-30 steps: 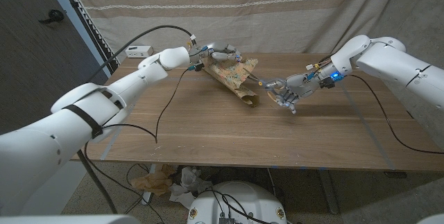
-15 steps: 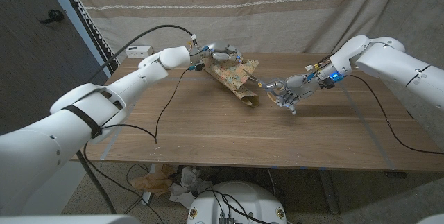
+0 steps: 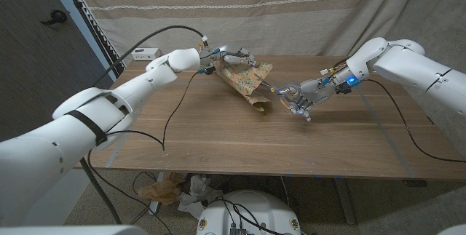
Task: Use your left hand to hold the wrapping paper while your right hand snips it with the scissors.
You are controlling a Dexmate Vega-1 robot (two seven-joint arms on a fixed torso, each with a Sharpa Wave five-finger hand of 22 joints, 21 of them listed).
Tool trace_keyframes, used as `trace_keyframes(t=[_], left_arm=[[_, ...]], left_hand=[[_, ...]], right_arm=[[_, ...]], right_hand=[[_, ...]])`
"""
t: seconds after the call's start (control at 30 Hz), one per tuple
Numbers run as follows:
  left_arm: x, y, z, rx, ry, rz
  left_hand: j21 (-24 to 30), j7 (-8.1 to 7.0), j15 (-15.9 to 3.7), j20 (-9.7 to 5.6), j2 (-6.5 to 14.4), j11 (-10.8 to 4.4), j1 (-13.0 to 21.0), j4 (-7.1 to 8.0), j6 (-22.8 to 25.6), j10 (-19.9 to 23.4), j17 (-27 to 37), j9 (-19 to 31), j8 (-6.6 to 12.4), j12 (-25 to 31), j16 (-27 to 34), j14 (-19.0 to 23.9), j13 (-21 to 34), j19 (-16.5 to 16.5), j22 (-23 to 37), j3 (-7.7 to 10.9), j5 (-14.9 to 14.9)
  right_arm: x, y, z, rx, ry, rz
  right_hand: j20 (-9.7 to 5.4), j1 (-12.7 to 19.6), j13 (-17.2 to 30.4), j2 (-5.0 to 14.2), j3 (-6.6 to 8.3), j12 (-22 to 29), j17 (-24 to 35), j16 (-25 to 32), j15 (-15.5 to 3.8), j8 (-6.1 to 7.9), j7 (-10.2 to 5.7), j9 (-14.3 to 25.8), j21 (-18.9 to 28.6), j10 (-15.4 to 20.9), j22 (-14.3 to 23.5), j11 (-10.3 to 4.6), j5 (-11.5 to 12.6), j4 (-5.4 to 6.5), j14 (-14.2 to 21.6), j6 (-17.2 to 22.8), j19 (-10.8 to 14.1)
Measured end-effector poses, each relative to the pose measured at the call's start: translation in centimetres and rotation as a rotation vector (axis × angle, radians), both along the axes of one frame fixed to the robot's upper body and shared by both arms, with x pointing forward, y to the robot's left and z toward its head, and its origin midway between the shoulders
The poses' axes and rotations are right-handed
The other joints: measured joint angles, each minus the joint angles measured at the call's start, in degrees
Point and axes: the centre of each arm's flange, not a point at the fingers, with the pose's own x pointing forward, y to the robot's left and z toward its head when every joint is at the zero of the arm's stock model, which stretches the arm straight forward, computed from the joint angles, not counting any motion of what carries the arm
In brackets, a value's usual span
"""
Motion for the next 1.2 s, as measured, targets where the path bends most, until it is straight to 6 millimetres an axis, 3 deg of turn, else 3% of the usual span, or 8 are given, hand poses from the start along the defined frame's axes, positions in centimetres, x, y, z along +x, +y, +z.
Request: trace_keyframes(t=[1.2], left_arm=[[0.3, -0.4, 0.2, 0.058, 0.000, -0.058]], left_hand=[[1.08, -0.15, 0.00, -0.20, -0.01, 0.12, -0.01, 0.00, 0.59, 0.11, -0.27, -0.68, -0.98, -0.39, 0.27, 0.00, 0.15, -0.83, -1.05, 0.00, 0.00]], right_arm=[[-0.9, 1.1, -0.6, -0.008, 0.015, -0.017]], right_hand=[[0.00, 0.31, -0.38, 0.31, 0.01, 0.27, -0.27, 0.28, 0.00, -0.50, 0.20, 0.16, -0.21, 0.12, -0.12, -0.12, 0.00, 0.01, 0.00, 0.21, 0.00]])
